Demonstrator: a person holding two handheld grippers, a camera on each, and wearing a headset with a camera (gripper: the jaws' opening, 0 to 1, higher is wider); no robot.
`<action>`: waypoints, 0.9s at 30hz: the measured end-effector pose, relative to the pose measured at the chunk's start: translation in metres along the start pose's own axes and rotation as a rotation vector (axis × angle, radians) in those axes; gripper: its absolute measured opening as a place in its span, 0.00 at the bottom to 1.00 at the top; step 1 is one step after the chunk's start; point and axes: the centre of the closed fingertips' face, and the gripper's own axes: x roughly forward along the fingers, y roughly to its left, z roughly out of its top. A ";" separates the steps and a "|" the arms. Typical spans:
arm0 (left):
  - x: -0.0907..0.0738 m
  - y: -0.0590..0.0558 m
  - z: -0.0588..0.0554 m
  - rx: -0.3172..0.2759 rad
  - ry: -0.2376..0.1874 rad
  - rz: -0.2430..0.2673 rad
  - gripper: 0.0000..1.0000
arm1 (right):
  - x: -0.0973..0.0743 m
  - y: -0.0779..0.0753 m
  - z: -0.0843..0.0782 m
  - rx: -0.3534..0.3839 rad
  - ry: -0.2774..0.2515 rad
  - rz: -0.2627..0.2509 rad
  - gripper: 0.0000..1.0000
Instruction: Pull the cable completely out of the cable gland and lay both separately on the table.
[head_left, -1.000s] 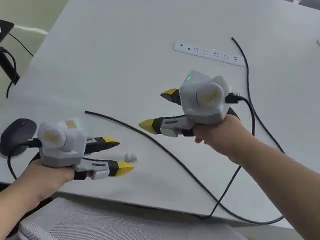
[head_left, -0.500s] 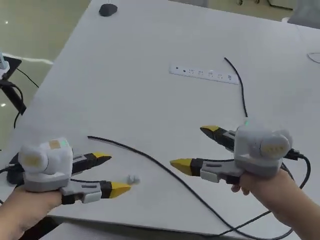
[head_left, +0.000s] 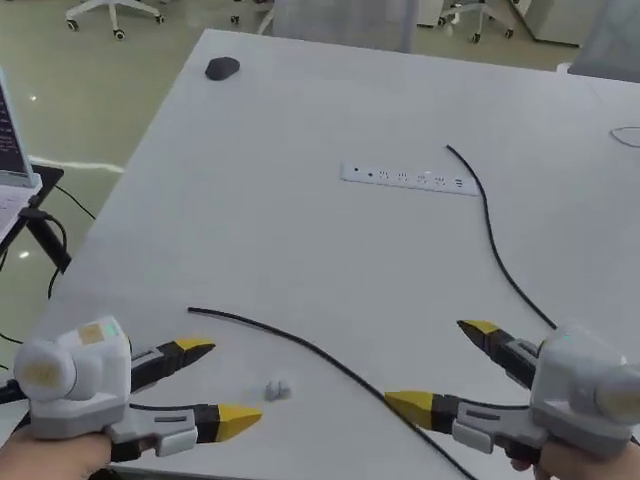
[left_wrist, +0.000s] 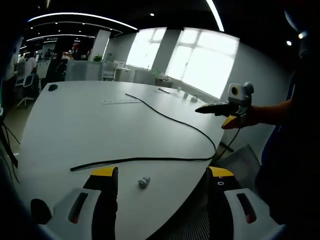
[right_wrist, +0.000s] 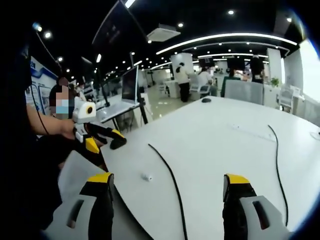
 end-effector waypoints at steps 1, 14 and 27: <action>-0.002 0.000 0.000 -0.004 0.001 0.005 0.73 | -0.003 0.002 -0.006 -0.004 0.012 -0.002 0.92; -0.018 0.009 -0.014 0.040 0.031 0.061 0.85 | -0.013 0.013 -0.037 0.021 0.057 0.006 0.99; -0.020 0.023 -0.027 0.024 0.093 0.121 0.98 | -0.011 0.011 -0.041 0.025 0.086 0.008 0.99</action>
